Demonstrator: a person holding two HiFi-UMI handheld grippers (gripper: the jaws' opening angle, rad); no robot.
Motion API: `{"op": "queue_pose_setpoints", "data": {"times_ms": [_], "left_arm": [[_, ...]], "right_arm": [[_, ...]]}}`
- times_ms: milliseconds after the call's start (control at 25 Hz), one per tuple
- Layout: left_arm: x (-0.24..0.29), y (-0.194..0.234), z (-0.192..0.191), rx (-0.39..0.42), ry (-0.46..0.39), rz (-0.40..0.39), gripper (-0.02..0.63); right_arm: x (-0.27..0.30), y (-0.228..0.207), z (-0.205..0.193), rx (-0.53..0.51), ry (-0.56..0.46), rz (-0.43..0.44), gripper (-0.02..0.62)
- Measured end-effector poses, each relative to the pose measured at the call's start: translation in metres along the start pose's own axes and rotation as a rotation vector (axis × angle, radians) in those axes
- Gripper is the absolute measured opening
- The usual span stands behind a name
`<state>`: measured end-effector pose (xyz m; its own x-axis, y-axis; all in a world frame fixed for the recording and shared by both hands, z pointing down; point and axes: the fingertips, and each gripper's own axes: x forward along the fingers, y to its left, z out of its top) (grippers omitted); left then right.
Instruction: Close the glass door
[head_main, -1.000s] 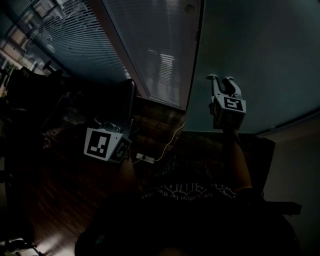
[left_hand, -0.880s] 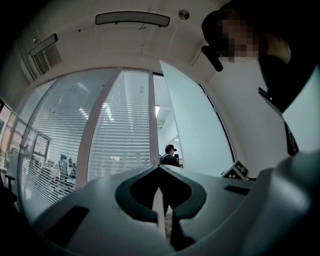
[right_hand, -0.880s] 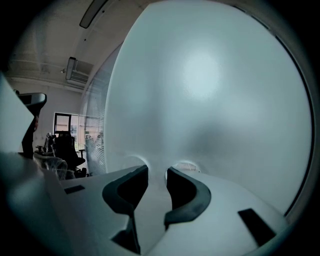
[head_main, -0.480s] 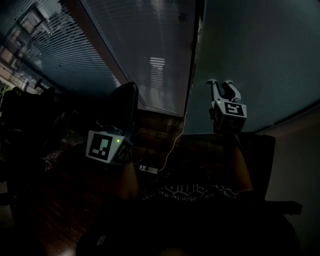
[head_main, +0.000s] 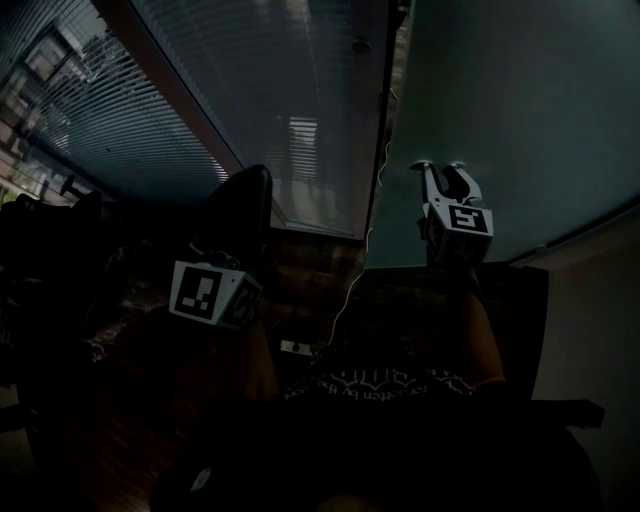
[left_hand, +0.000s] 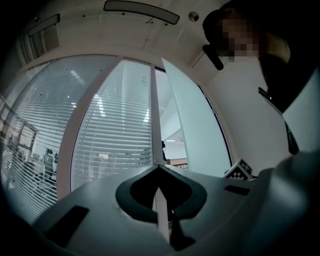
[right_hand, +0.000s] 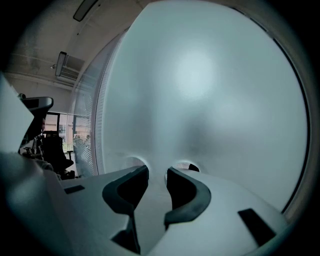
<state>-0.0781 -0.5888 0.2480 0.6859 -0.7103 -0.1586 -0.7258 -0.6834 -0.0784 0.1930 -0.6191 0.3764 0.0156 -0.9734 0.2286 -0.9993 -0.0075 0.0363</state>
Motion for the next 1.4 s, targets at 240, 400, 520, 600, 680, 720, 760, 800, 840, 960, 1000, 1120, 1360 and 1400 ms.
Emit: {"op": "queue_pose_setpoints", "data": {"times_ms": [240, 400, 520, 600, 680, 720, 760, 800, 840, 960, 1000, 1120, 1360, 1400], "left_arm": [[0.000, -0.001, 0.000, 0.010, -0.015, -0.007, 0.002], [0.000, 0.001, -0.002, 0.014, -0.018, -0.003, 0.002], [-0.002, 0.001, -0.005, 0.021, -0.028, -0.007, 0.002], [-0.004, 0.000, -0.007, 0.025, -0.031, -0.007, 0.002], [-0.002, 0.001, -0.006, 0.026, -0.030, -0.007, 0.002], [0.003, 0.006, -0.005, 0.026, -0.028, -0.006, 0.002], [0.011, 0.013, -0.003, 0.023, -0.024, -0.004, 0.002], [0.020, 0.022, -0.001, 0.019, -0.017, -0.001, 0.002], [0.028, 0.030, 0.000, 0.015, -0.011, 0.003, 0.002], [0.039, 0.038, -0.004, 0.011, -0.006, 0.007, 0.002], [0.040, 0.038, -0.005, 0.010, -0.007, 0.005, 0.002], [0.045, 0.040, -0.006, 0.004, -0.009, -0.004, 0.002], [0.053, 0.046, -0.011, -0.003, 0.001, -0.009, 0.002], [0.056, 0.049, -0.011, -0.006, 0.003, -0.009, 0.002]], "right_arm": [[0.004, -0.005, -0.002, 0.005, -0.009, -0.014, 0.120], [0.006, -0.008, -0.006, 0.007, -0.008, -0.020, 0.118], [0.008, -0.008, -0.009, 0.006, -0.014, -0.023, 0.120], [0.007, -0.008, -0.011, 0.006, -0.019, -0.024, 0.120], [0.009, -0.009, -0.008, 0.006, -0.020, -0.026, 0.120], [0.015, -0.010, -0.004, 0.006, -0.017, -0.027, 0.120], [0.024, -0.011, 0.002, 0.007, -0.012, -0.026, 0.120], [0.036, -0.012, 0.008, 0.008, -0.004, -0.025, 0.120], [0.046, -0.013, 0.013, 0.009, 0.003, -0.024, 0.120], [0.060, -0.017, 0.014, 0.010, 0.010, -0.023, 0.120], [0.062, -0.018, 0.014, 0.011, 0.010, -0.023, 0.120], [0.068, -0.019, 0.017, 0.008, 0.011, -0.024, 0.120], [0.082, -0.023, 0.020, 0.009, 0.015, -0.029, 0.118], [0.086, -0.024, 0.022, 0.010, 0.016, -0.031, 0.120]]}}
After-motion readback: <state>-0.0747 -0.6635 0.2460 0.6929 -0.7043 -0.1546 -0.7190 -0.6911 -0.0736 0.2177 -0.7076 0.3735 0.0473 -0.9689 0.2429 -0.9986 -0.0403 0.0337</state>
